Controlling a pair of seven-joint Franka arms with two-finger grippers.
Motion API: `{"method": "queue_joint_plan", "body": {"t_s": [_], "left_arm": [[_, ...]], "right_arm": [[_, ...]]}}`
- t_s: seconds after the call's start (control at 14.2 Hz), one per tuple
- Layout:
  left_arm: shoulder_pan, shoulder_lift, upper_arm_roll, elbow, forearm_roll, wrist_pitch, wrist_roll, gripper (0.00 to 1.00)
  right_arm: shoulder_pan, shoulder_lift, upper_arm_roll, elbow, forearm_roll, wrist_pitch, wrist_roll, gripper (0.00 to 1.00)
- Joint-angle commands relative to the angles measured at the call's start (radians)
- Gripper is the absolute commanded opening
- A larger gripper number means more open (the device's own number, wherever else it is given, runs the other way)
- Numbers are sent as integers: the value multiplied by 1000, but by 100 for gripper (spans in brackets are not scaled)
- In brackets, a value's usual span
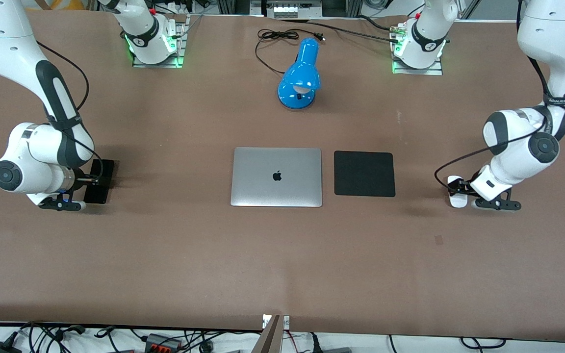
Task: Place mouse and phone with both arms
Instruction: 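Close the right gripper on the phone while the left gripper grips the mouse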
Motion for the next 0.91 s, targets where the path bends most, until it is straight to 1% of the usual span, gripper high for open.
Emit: {"method": "queue_joint_plan", "body": {"t_s": [0.0,0.28,0.49,0.84], "left_arm": [[15,-10,-12,-58,23,83,22,100],[16,0,-13,-74,23,95,22,100],[16,13,-15,-90,23,141,22,100],[16,39,-15,-85,22,178,20,100]], "right_arm": [[-6,8,8,-2,30,29,1,100],[-4,31,8,0,30,67,-2,100],[-4,35,8,1,30,69,-9,100],[-3,40,8,1,30,69,-1,100]]}}
